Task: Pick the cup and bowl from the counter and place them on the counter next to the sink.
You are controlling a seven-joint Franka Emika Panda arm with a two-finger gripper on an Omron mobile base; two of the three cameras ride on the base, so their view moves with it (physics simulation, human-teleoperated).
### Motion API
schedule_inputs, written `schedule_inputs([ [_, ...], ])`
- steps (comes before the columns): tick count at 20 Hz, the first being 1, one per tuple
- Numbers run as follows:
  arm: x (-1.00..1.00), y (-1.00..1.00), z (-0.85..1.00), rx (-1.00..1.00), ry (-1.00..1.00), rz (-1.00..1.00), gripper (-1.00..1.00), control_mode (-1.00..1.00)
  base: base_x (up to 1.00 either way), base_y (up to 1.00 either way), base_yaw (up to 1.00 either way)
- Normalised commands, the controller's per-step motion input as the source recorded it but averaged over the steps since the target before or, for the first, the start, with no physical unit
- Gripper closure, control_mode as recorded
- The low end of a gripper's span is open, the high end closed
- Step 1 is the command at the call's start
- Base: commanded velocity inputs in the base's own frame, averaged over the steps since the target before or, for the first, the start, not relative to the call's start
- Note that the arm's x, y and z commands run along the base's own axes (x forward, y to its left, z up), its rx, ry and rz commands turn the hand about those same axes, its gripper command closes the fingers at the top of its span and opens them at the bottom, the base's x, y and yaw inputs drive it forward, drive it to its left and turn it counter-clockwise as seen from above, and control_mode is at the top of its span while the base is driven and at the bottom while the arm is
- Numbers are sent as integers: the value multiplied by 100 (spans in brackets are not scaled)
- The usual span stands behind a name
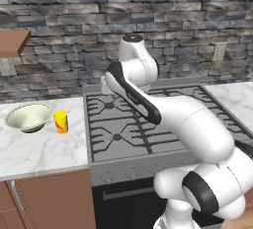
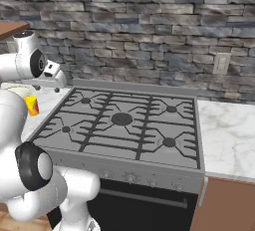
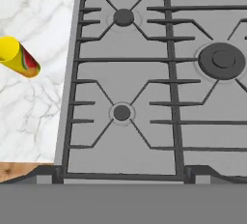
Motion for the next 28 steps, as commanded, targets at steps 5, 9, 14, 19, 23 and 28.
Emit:
schedule_inputs([
  [5,0,42,-2,12,0,0,-100,-100,0,0,0],
  [9,8,53,-11,8,4,0,-100,-100,0,0,0],
  [14,25,68,-21,6,8,0,-100,-100,0,0,0],
  [19,52,50,-22,5,6,5,-100,-100,0,0,0],
  [23,58,1,-10,3,6,17,-100,-100,0,0,0],
  [28,10,0,-1,0,0,6,-100,-100,0,0,0],
])
